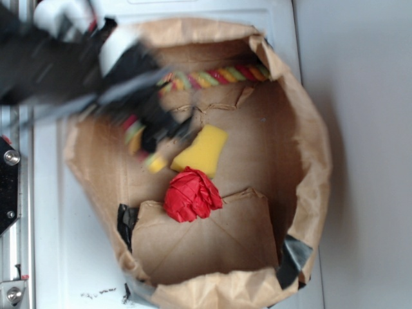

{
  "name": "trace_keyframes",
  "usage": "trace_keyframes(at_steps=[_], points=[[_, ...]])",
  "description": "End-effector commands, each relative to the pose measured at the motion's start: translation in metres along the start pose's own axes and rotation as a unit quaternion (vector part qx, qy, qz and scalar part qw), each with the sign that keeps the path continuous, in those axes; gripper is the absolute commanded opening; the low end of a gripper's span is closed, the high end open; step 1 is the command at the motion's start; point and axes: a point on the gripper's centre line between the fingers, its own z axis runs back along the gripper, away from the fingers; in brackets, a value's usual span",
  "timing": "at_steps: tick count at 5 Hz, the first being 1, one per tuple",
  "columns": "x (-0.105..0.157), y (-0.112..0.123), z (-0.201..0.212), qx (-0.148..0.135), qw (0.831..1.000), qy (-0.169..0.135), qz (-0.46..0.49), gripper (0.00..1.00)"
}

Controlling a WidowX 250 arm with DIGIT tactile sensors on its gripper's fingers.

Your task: Grab the multicolored rope.

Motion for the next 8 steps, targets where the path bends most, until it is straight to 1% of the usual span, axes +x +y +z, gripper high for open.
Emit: trace_keyframes(at_steps=[1, 2, 3, 4, 5, 6, 7, 8], points=[[0.063, -0.033, 0.025, -0.071, 0.977, 0.014, -0.201, 0.0], [0.054, -0.042, 0.041, -0.087, 0.963, -0.009, -0.254, 0.0], [0.044, -0.047, 0.045, -0.09, 0.955, -0.023, -0.282, 0.0], [0.038, -0.058, 0.049, -0.083, 0.952, -0.022, -0.294, 0.0], [0.023, -0.068, 0.068, -0.083, 0.946, -0.015, -0.312, 0.0], [0.002, -0.072, 0.083, -0.08, 0.939, 0.008, -0.335, 0.0], [-0.014, -0.075, 0.086, -0.08, 0.934, 0.016, -0.348, 0.0], [-0.023, -0.08, 0.093, -0.072, 0.934, 0.02, -0.35, 0.0]])
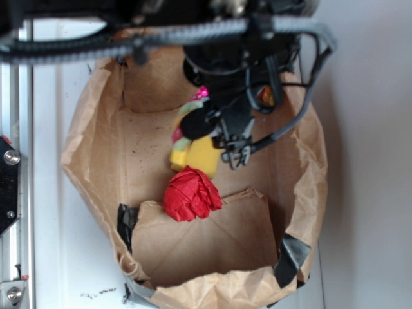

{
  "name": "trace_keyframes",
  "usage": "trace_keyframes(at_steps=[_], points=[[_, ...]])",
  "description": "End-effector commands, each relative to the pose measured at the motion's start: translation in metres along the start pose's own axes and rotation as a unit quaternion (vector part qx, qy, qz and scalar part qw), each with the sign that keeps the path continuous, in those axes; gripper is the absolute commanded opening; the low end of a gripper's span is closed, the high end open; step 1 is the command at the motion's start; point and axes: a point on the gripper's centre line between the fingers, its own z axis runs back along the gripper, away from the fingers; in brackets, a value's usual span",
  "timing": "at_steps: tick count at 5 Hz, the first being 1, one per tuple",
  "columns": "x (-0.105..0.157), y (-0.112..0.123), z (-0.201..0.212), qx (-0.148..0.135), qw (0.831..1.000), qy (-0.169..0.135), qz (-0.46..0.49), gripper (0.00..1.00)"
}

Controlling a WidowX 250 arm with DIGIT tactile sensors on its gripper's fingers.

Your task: Grab the multicolored rope.

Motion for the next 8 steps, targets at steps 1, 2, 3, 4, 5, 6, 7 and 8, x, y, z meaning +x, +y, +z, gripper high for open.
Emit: trace_keyframes(at_steps=[1, 2, 3, 4, 5, 6, 7, 8], points=[[-0.009, -0.031, 0.031, -0.002, 1.0, -0.024, -0.015, 0.0], [-0.019, -0.042, 0.036, -0.003, 1.0, -0.018, -0.022, 0.0], [-0.034, -0.058, 0.046, -0.006, 0.999, -0.018, -0.032, 0.0], [-0.043, -0.068, 0.049, -0.002, 0.999, -0.017, -0.031, 0.0], [-0.042, -0.068, 0.049, 0.007, 1.0, -0.016, -0.008, 0.0], [-0.034, -0.063, 0.046, 0.008, 1.0, -0.003, 0.013, 0.0], [-0.027, -0.06, 0.045, 0.012, 1.0, -0.003, 0.027, 0.0], [-0.028, -0.06, 0.045, 0.017, 0.999, -0.014, 0.023, 0.0]])
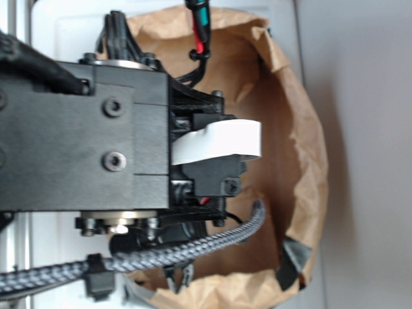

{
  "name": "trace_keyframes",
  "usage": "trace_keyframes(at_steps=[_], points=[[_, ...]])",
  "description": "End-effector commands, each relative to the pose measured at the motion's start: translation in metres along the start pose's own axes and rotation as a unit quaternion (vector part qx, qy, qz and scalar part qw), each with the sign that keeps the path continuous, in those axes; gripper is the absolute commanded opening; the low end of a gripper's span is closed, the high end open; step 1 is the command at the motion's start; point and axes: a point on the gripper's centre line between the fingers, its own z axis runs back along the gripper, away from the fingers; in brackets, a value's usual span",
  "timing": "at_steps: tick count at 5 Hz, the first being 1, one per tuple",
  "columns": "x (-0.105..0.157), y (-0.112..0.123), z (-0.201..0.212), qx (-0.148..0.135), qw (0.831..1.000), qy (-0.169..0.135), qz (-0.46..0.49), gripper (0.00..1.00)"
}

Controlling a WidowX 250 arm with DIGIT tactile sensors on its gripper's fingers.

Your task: Grab the multicolored rope.

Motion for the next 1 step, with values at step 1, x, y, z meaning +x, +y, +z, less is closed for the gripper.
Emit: trace_keyframes(at_steps=[1], points=[[0.0039, -0.0121, 0.0097, 0.029, 0.997, -0.072, 0.006, 0.0]])
